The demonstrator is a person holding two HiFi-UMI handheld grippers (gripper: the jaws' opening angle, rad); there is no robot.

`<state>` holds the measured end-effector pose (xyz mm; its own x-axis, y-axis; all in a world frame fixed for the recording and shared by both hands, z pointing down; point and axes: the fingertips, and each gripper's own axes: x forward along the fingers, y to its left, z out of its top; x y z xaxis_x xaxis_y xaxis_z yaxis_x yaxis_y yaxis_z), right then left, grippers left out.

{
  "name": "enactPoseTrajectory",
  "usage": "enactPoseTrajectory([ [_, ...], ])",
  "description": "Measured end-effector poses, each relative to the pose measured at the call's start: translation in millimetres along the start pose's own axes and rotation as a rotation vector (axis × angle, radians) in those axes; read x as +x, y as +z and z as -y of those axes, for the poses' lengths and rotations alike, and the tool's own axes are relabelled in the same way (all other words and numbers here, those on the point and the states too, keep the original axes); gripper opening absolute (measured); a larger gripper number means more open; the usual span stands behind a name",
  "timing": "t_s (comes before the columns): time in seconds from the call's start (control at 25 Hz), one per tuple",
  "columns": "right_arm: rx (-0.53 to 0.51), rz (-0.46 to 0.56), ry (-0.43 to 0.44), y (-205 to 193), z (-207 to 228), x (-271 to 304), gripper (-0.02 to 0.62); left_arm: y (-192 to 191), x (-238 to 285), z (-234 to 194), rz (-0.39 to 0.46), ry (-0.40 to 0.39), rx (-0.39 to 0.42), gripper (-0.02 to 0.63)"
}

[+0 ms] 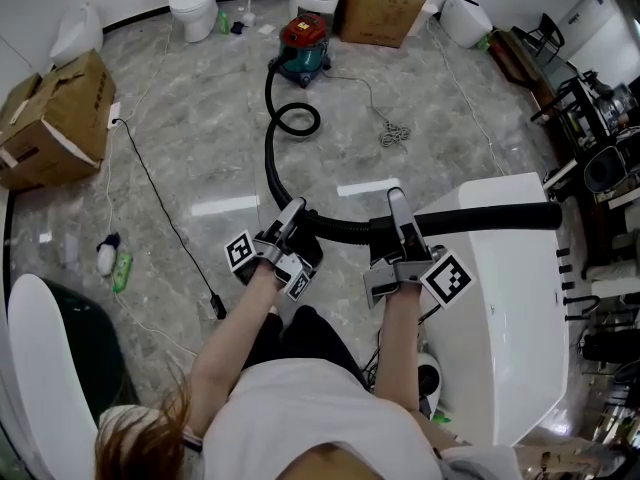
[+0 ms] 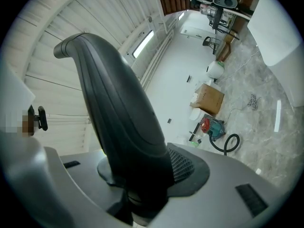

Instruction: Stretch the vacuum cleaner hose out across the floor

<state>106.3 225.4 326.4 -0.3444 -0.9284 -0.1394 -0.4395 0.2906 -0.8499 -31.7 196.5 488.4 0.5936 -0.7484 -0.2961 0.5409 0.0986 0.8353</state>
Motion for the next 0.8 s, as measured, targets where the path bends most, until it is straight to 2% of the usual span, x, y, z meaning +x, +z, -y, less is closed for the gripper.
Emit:
enactPoseTrajectory([
  [0.4, 0.045, 0.041, -0.004, 5.8, 2.1, -14.9, 0.184, -11.3, 14.6, 3.7, -0.020, -0.009, 0.031, 0.257],
  [0.56, 0.049, 0.058, -0.020, 8.2, 9.9, -19.1, 0.184, -11.8, 15.1, 2.4, -0.024, 0.009, 0.046, 0.241],
  [0.8, 0.109, 0.103, -0.053, 1.5, 25.5, -30.1, 0.184, -6.5, 9.9, 6.8, 0.002, 0.004, 0.044, 0.202],
])
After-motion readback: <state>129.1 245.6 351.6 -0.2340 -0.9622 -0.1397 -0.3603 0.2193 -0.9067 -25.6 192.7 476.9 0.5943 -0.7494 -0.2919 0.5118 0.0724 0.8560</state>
